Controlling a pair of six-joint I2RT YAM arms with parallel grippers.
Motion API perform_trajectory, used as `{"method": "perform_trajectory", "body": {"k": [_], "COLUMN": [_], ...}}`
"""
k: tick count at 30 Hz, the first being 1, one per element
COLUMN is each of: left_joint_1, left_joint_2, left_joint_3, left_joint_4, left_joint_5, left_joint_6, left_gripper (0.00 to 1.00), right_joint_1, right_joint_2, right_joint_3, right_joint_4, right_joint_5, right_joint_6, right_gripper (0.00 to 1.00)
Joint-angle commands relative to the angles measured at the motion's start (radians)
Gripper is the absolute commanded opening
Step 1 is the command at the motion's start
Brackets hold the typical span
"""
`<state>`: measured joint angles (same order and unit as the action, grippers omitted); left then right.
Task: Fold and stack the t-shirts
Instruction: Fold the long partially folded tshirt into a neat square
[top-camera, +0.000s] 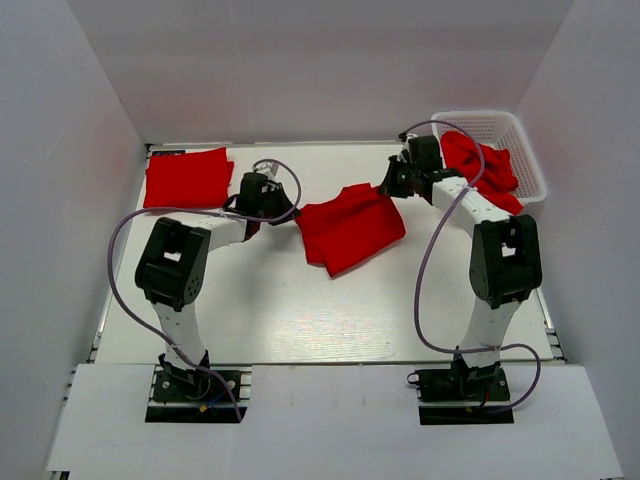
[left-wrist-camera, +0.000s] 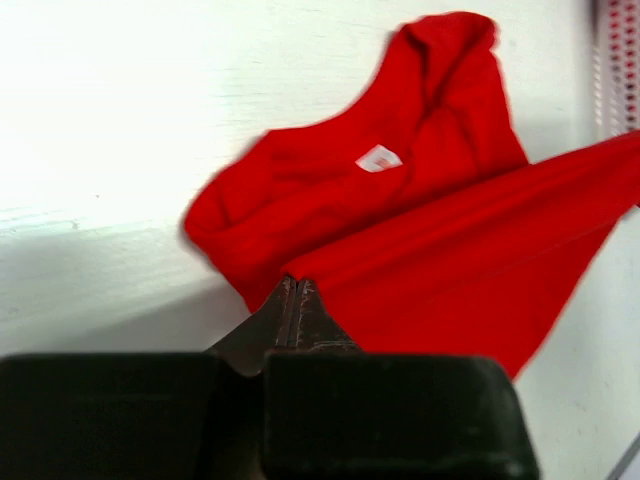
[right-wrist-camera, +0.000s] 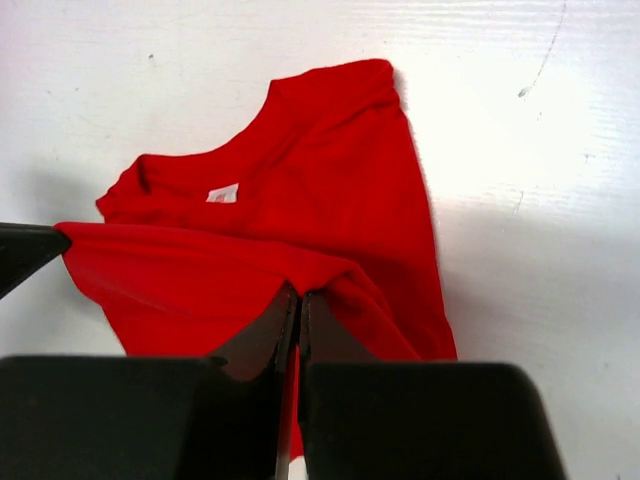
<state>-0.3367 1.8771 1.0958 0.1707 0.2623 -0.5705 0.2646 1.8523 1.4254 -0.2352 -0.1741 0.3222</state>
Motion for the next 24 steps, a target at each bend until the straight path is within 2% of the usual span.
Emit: {"method": "perform_trajectory", "body": {"k": [1, 6, 8, 11, 12, 14, 15, 17, 18, 22, 24], "left_joint_1": [0.018, 0.018, 0.018, 0.018, 0.018, 0.018, 0.018, 0.018, 0.018, 0.018, 0.018], "left_joint_2": [0.013, 0.033, 0.051, 0.079, 0.079, 0.079, 0.079, 0.079, 0.065, 0.011, -0.001], "left_joint_3": [0.038, 0.038, 0.038, 0.061, 0.073, 0.084, 0.093, 0.093, 0.093, 0.075, 0.064], "left_joint_4": [0.050, 0.075, 0.084, 0.070, 0.061, 0.027, 0.014, -0.004, -0.014, -0.014, -0.004], "left_joint_5": [-0.056, -0.098, -0.107, -0.107, -0.116, -0.126, -0.149, -0.161, -0.184, -0.213, -0.231], "left_joint_6": [-0.011, -0.011, -0.011, -0.011, -0.011, -0.011, -0.011, -0.011, -0.002, -0.002, -0.002], "left_gripper": [0.00, 0.00, 0.00, 0.00, 0.00, 0.00, 0.00, 0.12, 0.14, 0.14, 0.06], "right_joint_1": [-0.018, -0.019, -0.022, -0.021, -0.021, -0.021, -0.021, -0.019, -0.018, -0.016, -0.011], "right_joint_2": [0.039, 0.120, 0.142, 0.176, 0.194, 0.212, 0.220, 0.216, 0.203, 0.153, 0.143], "right_joint_3": [0.069, 0.105, 0.110, 0.131, 0.151, 0.187, 0.210, 0.231, 0.228, 0.199, 0.191], "right_joint_4": [0.117, 0.200, 0.255, 0.287, 0.284, 0.264, 0.258, 0.237, 0.237, 0.195, 0.156], "right_joint_5": [-0.007, -0.088, -0.108, -0.126, -0.131, -0.165, -0.177, -0.215, -0.222, -0.225, -0.223], "right_joint_6": [-0.025, -0.049, -0.057, -0.066, -0.080, -0.095, -0.104, -0.115, -0.117, -0.143, -0.159], "right_gripper": [0.00, 0.00, 0.04, 0.27, 0.46, 0.68, 0.90, 0.90, 0.90, 0.90, 0.90]}}
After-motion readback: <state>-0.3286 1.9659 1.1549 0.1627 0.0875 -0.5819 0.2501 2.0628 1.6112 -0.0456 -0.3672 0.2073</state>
